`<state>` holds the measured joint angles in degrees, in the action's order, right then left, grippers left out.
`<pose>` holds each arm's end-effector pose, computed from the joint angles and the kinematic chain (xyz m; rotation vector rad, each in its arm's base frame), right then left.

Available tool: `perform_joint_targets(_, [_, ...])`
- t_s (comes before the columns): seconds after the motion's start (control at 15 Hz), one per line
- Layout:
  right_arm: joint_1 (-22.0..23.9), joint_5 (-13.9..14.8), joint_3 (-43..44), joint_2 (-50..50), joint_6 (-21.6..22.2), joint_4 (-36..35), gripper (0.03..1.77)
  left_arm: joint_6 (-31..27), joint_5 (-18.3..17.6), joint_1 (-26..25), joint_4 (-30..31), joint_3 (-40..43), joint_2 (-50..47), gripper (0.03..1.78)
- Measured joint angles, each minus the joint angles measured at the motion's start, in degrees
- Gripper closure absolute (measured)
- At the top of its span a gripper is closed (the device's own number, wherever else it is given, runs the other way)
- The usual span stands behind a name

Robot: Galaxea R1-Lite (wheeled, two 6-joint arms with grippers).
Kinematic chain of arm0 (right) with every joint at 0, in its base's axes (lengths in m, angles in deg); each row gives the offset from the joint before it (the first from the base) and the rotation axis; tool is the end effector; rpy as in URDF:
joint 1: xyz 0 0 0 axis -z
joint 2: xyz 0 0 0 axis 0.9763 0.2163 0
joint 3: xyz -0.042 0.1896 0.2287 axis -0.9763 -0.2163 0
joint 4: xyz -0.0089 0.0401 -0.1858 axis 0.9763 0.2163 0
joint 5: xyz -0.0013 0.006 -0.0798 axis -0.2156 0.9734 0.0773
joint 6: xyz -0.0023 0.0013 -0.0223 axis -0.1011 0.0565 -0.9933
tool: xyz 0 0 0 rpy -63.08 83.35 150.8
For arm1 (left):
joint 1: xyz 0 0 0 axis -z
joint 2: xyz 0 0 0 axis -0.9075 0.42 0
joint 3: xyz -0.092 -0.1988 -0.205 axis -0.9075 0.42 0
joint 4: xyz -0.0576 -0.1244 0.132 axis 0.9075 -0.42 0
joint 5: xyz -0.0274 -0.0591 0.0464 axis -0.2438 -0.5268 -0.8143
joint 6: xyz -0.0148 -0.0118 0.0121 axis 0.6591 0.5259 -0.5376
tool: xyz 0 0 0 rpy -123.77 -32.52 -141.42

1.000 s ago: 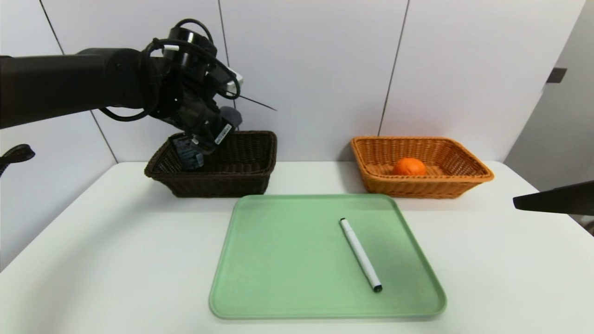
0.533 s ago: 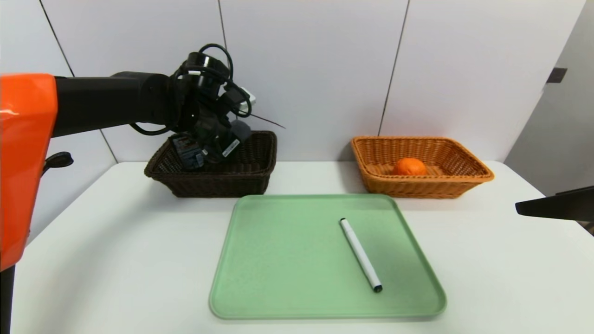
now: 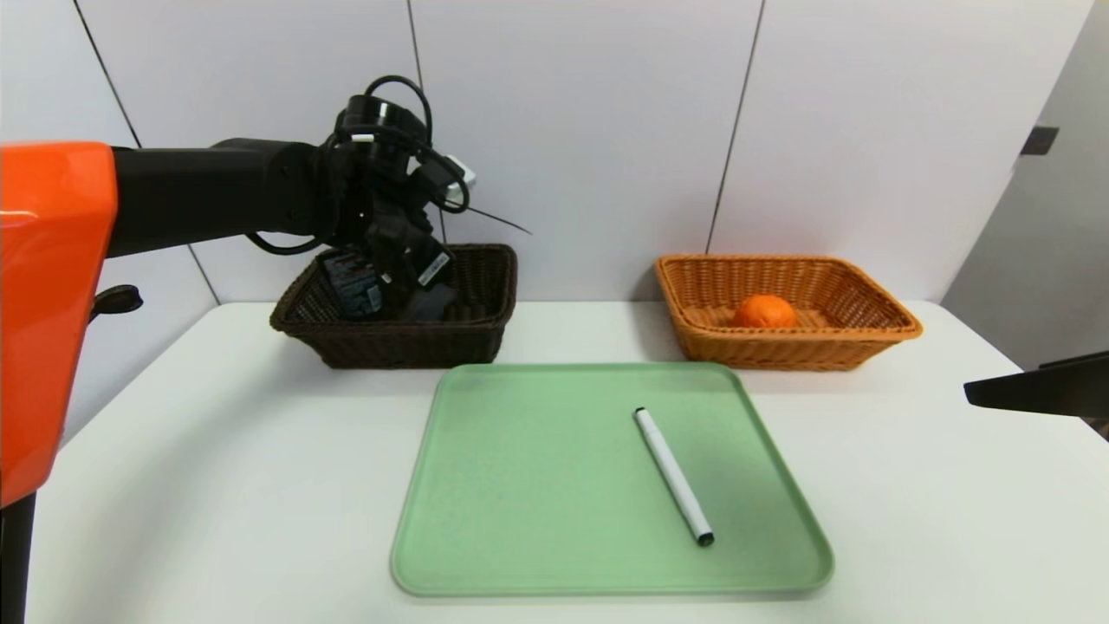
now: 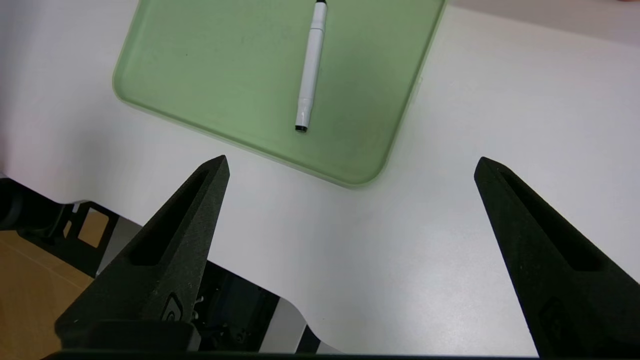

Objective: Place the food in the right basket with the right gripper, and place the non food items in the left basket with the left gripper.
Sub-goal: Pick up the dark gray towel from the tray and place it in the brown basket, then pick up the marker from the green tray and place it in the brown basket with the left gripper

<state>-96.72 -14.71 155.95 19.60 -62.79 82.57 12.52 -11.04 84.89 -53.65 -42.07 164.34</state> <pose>0.1208 0.0461 0.3201 0.0392 0.7388 0.4457 0.4039 -0.1401 0.2488 0.6332 0.4841 -0.2771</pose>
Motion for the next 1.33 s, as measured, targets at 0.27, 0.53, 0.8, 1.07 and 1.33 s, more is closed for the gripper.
perform_joint_targets(0.27, [0.01, 0.02, -0.01, -0.45, 0.00, 0.00, 0.10, 1.74, 0.24, -0.05, 4.64, -0.16, -0.91, 0.36])
perform_joint_targets(0.53, [0.56, 0.00, -0.72, -0.83, 0.10, -0.15, 0.10, 12.26, 0.52, 2.95, 4.75, -0.16, -3.06, 0.26])
perform_joint_targets(0.8, [0.91, 0.00, -1.22, -1.16, 2.39, -2.71, 0.10, 23.06, 0.06, 10.98, -0.65, 0.30, -5.40, 0.20])
perform_joint_targets(1.07, [1.08, 0.06, -1.30, -1.33, 2.65, -3.51, 0.10, 29.12, 0.44, 19.82, -2.85, 0.37, -6.01, 0.16])
perform_joint_targets(1.33, [1.41, 0.05, -1.30, -1.29, 2.65, -3.54, 0.10, 39.90, 3.08, 26.94, -6.44, 0.41, -4.85, 0.14])
